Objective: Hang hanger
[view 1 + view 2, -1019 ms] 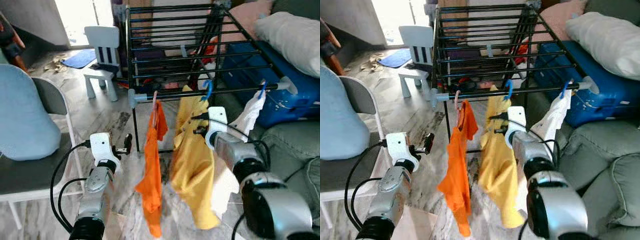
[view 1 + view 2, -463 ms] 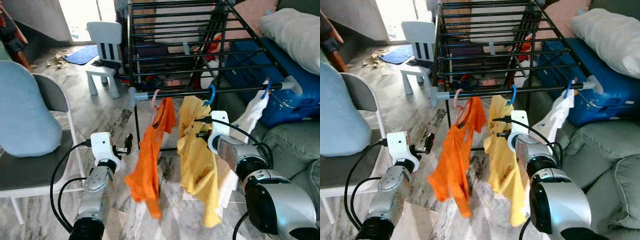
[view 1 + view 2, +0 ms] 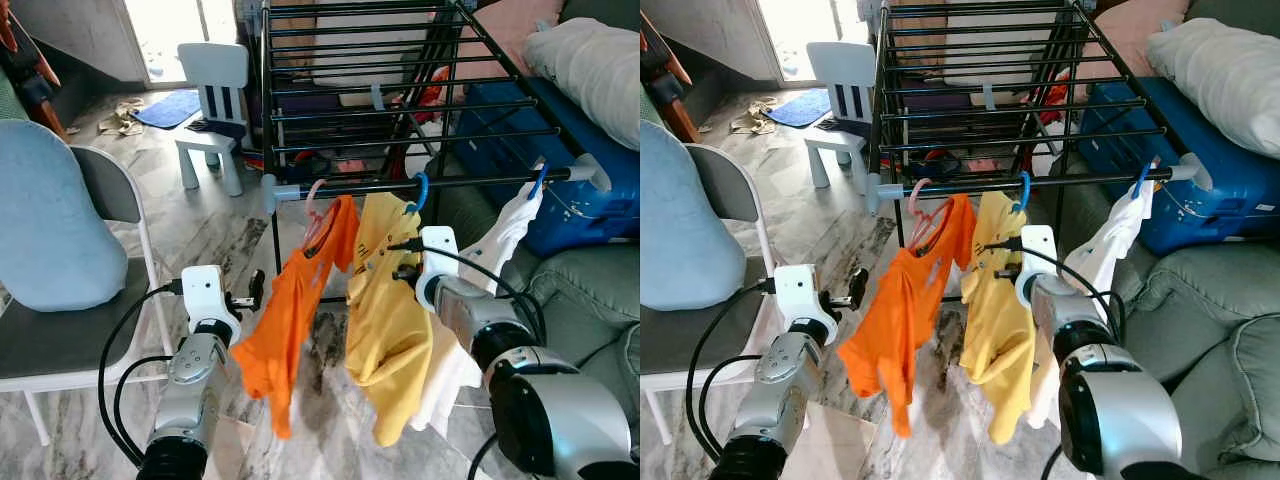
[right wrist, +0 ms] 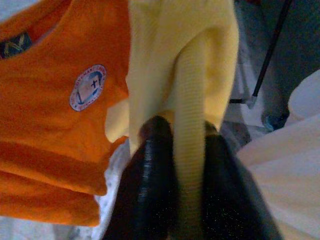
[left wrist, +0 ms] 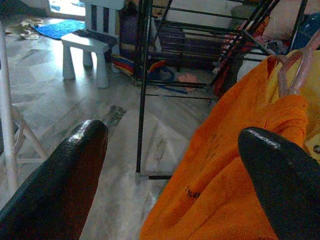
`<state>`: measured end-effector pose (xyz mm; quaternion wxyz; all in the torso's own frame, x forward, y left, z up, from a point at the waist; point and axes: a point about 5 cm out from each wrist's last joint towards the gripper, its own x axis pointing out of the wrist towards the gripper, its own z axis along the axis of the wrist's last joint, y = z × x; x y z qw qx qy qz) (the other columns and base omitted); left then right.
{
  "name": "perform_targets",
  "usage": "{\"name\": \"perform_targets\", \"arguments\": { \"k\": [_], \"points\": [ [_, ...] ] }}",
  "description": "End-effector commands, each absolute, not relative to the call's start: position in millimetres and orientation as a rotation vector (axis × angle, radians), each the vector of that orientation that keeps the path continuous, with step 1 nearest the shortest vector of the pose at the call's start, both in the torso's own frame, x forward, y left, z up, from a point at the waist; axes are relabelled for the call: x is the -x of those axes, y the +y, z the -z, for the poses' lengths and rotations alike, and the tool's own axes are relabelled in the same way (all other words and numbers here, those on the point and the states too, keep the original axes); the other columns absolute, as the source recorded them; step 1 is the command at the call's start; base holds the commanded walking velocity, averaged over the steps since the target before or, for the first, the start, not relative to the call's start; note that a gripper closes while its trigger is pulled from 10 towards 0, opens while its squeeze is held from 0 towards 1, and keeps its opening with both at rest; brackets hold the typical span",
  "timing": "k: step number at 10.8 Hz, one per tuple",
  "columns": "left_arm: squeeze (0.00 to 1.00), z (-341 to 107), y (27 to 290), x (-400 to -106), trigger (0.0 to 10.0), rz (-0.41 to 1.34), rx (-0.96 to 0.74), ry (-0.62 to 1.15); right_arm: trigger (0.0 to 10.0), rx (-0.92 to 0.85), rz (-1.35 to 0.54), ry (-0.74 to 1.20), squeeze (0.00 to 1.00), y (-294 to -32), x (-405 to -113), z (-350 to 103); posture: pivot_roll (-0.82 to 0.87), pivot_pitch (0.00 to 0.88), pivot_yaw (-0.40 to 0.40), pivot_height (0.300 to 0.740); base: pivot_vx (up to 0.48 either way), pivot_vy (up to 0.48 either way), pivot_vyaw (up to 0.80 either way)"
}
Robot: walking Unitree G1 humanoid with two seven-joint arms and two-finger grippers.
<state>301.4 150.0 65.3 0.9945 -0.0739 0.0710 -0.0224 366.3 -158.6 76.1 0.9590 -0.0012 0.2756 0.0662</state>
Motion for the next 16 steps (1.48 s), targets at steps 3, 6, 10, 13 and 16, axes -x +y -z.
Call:
{"name": "perform_targets", "arguments": {
  "k": [3, 6, 10, 13, 16],
  "points": [
    [0.0, -69.5, 151.9, -299.3, 10.0, 0.047, 0.155, 0.132, 10.0, 0.071, -0.104, 0.504, 1.0, -168.7, -367.9, -80.8, -0.12, 0.048, 0.027, 0.74, 0.0, 0.0, 0.0],
    [0.0, -68.7, 159.9, -297.5, 10.0, -0.011, 0.142, 0.164, 10.0, 0.118, -0.119, 0.424, 1.0, -166.3, -365.1, -81.7, -0.12, 0.048, 0.026, 0.74, 0.0, 0.0, 0.0],
    [0.0, -76.0, 166.5, -270.8, 10.0, -0.031, 0.159, 0.152, 10.0, 0.164, -0.042, 0.319, 1.0, -173.5, -343.1, -80.9, -0.12, 0.054, 0.016, 0.74, 0.0, 0.0, 0.0],
    [0.0, -78.9, 166.8, -259.3, 10.0, -0.045, 0.156, 0.165, 10.0, 0.129, -0.027, 0.276, 1.0, -166.1, -316.7, -82.9, -0.12, 0.058, 0.008, 0.74, 0.0, 0.0, 0.0],
    [0.0, -83.4, 170.5, -255.3, 10.0, -0.04, 0.129, 0.165, 10.0, 0.105, 0.04, 0.223, 1.0, -182.8, -300.2, -95.0, -0.12, 0.074, 0.007, 0.74, 0.0, 0.0, 0.0]
  ]
}}
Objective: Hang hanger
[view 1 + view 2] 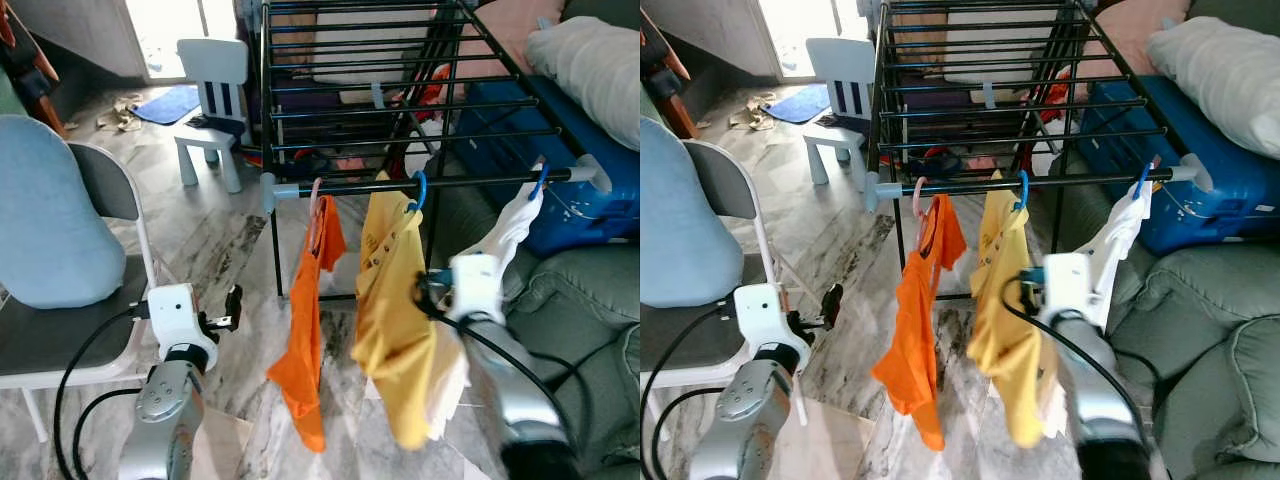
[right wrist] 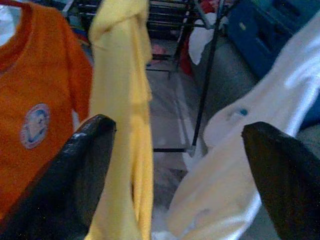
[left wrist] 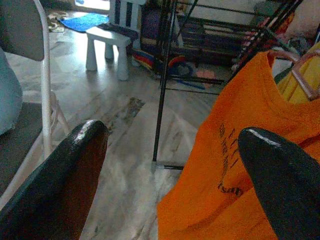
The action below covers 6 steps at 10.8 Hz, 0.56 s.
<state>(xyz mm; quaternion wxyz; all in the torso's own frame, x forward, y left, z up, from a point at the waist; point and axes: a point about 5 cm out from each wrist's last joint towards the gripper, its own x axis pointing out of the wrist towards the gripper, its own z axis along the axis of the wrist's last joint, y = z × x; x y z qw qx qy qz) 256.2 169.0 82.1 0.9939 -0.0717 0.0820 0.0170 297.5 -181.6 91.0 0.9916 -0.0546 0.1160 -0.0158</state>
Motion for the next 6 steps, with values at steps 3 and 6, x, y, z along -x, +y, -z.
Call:
{"name": "perform_targets", "arguments": {
  "k": [3, 6],
  "points": [
    [0.0, -84.2, 168.6, -252.8, 10.0, -0.036, 0.118, 0.175, 10.0, 0.061, -0.002, 0.205, 1.0, -177.9, -290.6, -99.9, -0.12, 0.069, 0.0, 0.74, 0.0, 0.0, 0.0],
    [0.0, -83.8, 167.0, -253.1, 10.0, -0.032, 0.113, 0.182, 10.0, 0.054, -0.02, 0.209, 0.96, -172.9, -292.1, -102.0, -0.12, 0.065, -0.004, 0.74, 0.0, 0.0, 0.0]
  ]
}}
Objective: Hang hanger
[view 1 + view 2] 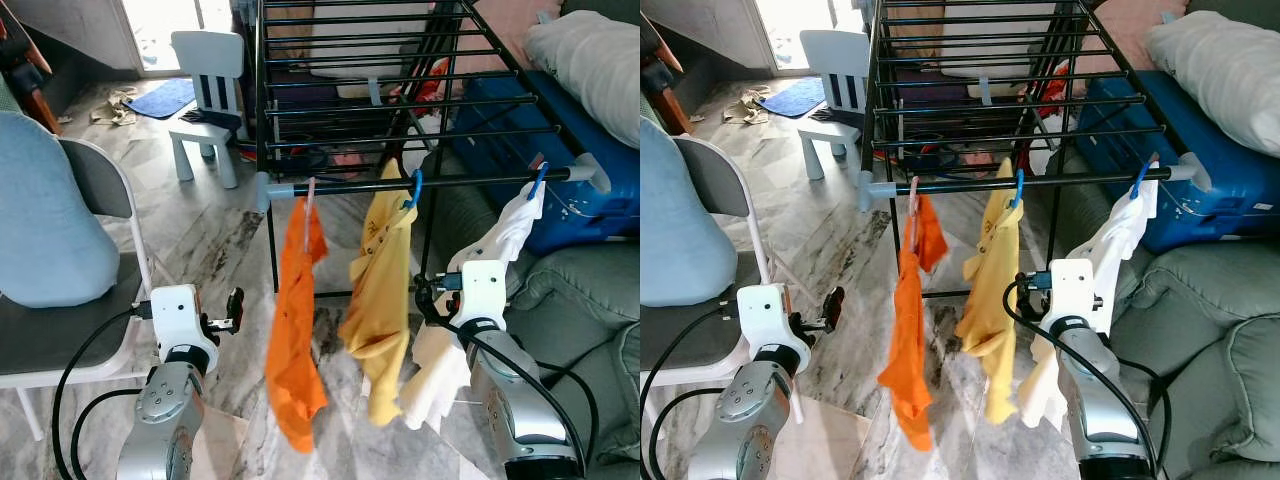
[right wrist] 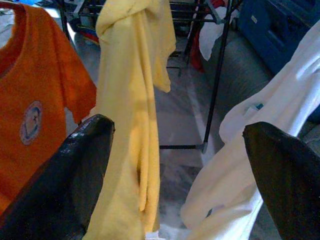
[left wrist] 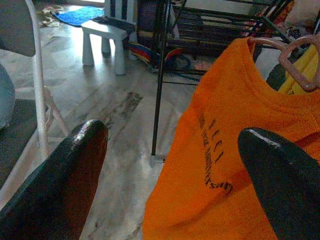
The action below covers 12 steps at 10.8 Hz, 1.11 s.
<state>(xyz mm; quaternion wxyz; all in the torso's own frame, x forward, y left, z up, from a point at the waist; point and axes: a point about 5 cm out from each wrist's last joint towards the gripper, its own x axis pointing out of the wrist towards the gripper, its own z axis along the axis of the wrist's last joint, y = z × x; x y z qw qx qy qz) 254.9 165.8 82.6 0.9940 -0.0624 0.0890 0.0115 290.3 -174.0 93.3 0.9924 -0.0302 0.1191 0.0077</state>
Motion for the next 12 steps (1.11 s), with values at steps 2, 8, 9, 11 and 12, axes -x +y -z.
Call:
{"name": "perform_targets", "arguments": {
  "k": [2, 8, 9, 11, 12],
  "points": [
    [0.0, -82.8, 166.5, -254.0, 10.0, -0.031, 0.107, 0.189, 10.0, 0.022, -0.03, 0.22, 0.91, -169.3, -292.9, -103.1, -0.12, 0.063, -0.004, 0.74, 0.0, 0.0, 0.0],
    [0.0, -83.1, 162.2, -257.9, 10.0, -0.013, 0.107, 0.19, 10.0, 0.01, -0.046, 0.229, 0.85, -164.7, -295.0, -102.7, -0.12, 0.066, -0.005, 0.74, -0.089, 0.0, 0.0],
    [0.0, -83.3, 162.0, -258.4, 10.0, -0.011, 0.106, 0.19, 10.0, 0.008, -0.046, 0.229, 0.85, -164.0, -295.4, -102.8, -0.12, 0.067, -0.004, 0.74, -0.27, 0.0, 0.0],
    [0.0, -83.1, 161.7, -258.9, 10.0, -0.009, 0.106, 0.191, 10.0, 0.006, -0.051, 0.232, 0.84, -162.0, -295.3, -101.8, -0.12, 0.069, -0.004, 0.74, -0.266, 0.0, 0.0],
    [0.0, -82.9, 161.7, -258.9, 10.0, -0.01, 0.107, 0.192, 10.0, 0.004, -0.053, 0.234, 0.83, -161.2, -295.3, -101.3, -0.12, 0.07, -0.004, 0.74, -0.281, 0.0, 0.0]
  ]
}}
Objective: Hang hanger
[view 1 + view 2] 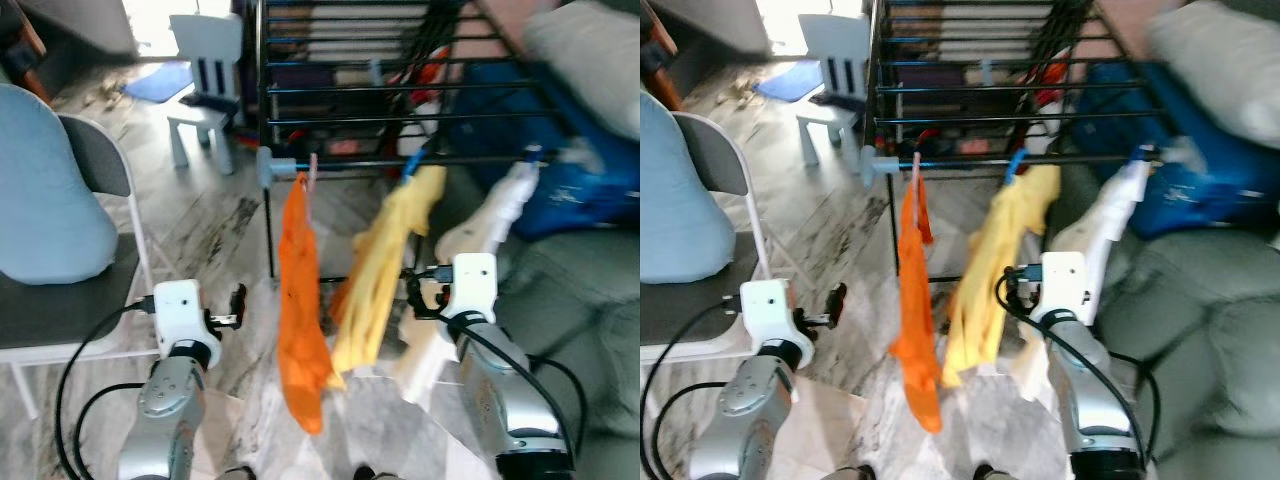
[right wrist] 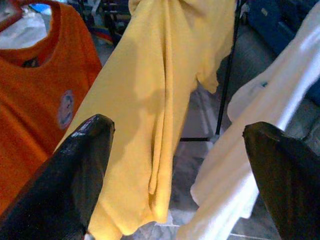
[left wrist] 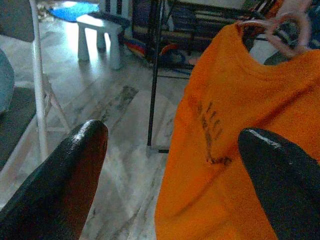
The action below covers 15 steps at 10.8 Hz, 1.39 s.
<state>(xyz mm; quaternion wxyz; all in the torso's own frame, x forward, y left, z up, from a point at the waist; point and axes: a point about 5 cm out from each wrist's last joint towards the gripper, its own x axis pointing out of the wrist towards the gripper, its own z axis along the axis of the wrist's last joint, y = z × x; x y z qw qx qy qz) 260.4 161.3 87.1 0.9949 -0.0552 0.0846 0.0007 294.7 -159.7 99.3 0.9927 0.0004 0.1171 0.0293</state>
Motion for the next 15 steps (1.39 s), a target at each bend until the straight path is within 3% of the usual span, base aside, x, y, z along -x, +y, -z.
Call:
{"name": "perform_targets", "arguments": {
  "k": [1, 8, 9, 11, 12, 14, 15],
  "points": [
    [0.0, -82.9, 161.3, -258.8, 10.0, -0.009, 0.108, 0.192, 10.0, 0.003, -0.055, 0.235, 0.82, -161.0, -295.2, -101.3, -0.12, 0.072, -0.004, 0.74, -0.3, 0.0, 0.0],
    [0.0, -82.6, 160.8, -260.5, 10.0, -0.006, 0.102, 0.191, 10.0, 0.002, -0.059, 0.254, 0.75, -161.7, -294.2, -95.6, -0.12, 0.073, -0.002, 0.74, -0.297, 0.0, 0.0],
    [0.0, -82.8, 162.3, -260.9, 10.0, -0.005, 0.096, 0.188, 10.0, -0.005, -0.075, 0.237, 0.7, -162.1, -292.7, -96.0, -0.13, 0.072, -0.002, 0.74, -0.296, 0.0, 0.0],
    [0.0, -81.9, 169.5, -258.7, 10.0, -0.006, 0.073, 0.189, 10.0, 0.006, -0.102, 0.235, 0.47, -164.6, -287.8, -90.6, -0.12, 0.071, -0.004, 0.74, -0.291, 0.0, 0.0],
    [0.0, -81.5, 175.9, -256.0, 10.0, -0.006, 0.049, 0.192, 10.0, 0.011, -0.127, 0.228, 0.25, -165.6, -284.9, -89.9, -0.12, 0.068, -0.005, 0.74, -0.259, 0.0, 0.0],
    [0.0, -79.1, 193.8, -246.8, 10.0, 0.0, -0.014, 0.208, 10.0, 0.018, -0.141, 0.217, 0.11, -169.6, -282.5, -89.6, -0.11, 0.058, 0.0, 0.74, -0.124, 0.0, 0.0],
    [0.0, -79.6, 200.6, -245.1, 10.0, -0.011, -0.03, 0.207, 10.0, 0.028, -0.148, 0.212, 0.11, -170.1, -282.8, -89.3, -0.11, 0.056, 0.001, 0.74, 0.0, 0.0, 0.0]
  ]
}}
